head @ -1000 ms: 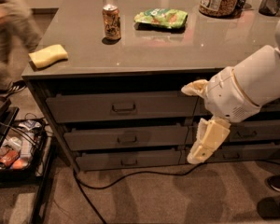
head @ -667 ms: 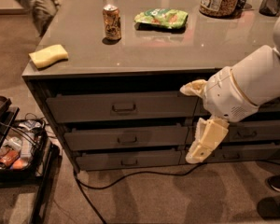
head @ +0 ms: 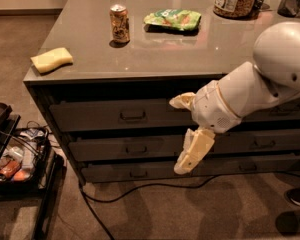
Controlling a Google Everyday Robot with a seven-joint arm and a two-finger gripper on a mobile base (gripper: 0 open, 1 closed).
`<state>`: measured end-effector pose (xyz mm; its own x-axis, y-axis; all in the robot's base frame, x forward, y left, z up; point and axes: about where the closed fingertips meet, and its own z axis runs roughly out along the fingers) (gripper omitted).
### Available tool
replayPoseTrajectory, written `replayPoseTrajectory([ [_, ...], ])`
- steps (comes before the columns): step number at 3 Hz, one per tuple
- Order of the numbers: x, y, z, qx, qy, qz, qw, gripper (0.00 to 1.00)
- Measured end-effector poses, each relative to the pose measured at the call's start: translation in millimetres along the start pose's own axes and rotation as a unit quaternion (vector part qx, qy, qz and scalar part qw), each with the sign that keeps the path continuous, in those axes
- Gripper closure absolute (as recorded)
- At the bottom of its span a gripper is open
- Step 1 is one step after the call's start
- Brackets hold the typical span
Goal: Open top drawer
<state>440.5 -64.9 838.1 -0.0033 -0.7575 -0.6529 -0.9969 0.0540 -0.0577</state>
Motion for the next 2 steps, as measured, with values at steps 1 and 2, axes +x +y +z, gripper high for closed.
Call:
replayPoseTrajectory([
  [1,-1,7,16,0.039,0.020,0.008,0.9990,0.00],
  [2,-4,-8,17,0.074,0.014,0.007,0.9971,0.00],
])
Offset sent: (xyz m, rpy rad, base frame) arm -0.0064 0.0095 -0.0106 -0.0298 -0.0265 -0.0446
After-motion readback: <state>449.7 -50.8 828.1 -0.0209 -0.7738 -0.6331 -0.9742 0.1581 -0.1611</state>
